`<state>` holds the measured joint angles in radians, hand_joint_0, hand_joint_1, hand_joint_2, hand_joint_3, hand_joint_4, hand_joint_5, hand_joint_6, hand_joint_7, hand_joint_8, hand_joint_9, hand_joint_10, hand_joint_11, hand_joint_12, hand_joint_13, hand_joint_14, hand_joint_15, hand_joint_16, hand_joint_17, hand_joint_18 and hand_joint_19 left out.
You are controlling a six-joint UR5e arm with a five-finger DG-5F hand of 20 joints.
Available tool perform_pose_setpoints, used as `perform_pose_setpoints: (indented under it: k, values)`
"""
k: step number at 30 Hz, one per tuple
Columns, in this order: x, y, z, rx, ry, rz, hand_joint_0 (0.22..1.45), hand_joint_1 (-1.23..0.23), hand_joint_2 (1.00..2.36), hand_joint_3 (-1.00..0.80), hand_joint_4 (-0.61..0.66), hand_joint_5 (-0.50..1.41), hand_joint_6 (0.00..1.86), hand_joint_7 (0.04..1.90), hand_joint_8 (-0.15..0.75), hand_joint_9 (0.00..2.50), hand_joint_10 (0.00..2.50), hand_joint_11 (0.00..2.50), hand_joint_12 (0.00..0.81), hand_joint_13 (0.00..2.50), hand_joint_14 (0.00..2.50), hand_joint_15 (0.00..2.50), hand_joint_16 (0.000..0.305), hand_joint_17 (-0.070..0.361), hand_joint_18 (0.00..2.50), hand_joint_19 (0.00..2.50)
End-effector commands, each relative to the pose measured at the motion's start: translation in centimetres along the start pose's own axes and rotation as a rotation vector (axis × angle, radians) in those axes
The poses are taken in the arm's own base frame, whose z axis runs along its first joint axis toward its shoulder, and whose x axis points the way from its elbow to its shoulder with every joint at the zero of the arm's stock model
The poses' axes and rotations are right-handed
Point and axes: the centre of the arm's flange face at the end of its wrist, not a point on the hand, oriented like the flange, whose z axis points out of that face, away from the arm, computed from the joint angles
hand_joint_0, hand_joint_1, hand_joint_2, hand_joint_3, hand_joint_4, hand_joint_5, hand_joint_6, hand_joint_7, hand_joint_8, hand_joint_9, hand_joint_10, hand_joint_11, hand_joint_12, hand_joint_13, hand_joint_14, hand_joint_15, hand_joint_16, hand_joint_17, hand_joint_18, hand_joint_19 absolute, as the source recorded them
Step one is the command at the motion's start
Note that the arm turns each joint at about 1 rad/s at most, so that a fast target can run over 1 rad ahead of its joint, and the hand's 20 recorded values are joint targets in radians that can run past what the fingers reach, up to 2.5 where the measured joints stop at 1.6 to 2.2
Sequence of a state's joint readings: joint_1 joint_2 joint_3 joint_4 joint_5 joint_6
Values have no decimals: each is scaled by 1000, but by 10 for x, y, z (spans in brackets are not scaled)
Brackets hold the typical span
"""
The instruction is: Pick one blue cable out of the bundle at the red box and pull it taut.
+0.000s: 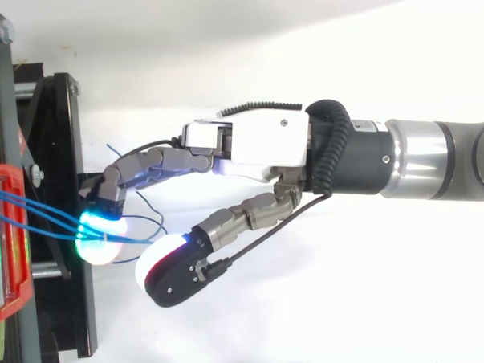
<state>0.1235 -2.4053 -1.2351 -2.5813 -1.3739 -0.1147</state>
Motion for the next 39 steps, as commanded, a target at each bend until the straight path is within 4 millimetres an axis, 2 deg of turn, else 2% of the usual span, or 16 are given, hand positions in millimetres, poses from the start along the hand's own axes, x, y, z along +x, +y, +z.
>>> perform_pose_setpoints:
  k: [1, 14, 22, 32, 39]
  values:
    - [-2, 0, 0, -2, -4, -11, 526, -615, 1000, -500, 324, -166, 503, 984, 308, 330, 2, 104, 408, 273, 5, 180, 58, 131, 291, 197]
    - [-4, 5, 4, -16, -8, -31, 564, -641, 1000, -500, 280, -154, 502, 1099, 297, 332, 2, 106, 396, 270, 5, 174, 56, 127, 288, 193]
    - [-12, 11, 8, -21, -17, -35, 572, -648, 1000, -497, 271, -149, 502, 1131, 295, 338, 3, 114, 395, 271, 6, 175, 56, 126, 293, 193]
    - [-11, 14, 10, -28, -15, -45, 587, -659, 1004, -454, 232, -138, 500, 1227, 295, 346, 3, 117, 393, 279, 5, 168, 55, 125, 297, 186]
    - [-11, 18, 13, -36, -14, -43, 593, -662, 1005, -435, 216, -153, 579, 1121, 297, 355, 3, 133, 393, 284, 5, 169, 55, 125, 303, 185]
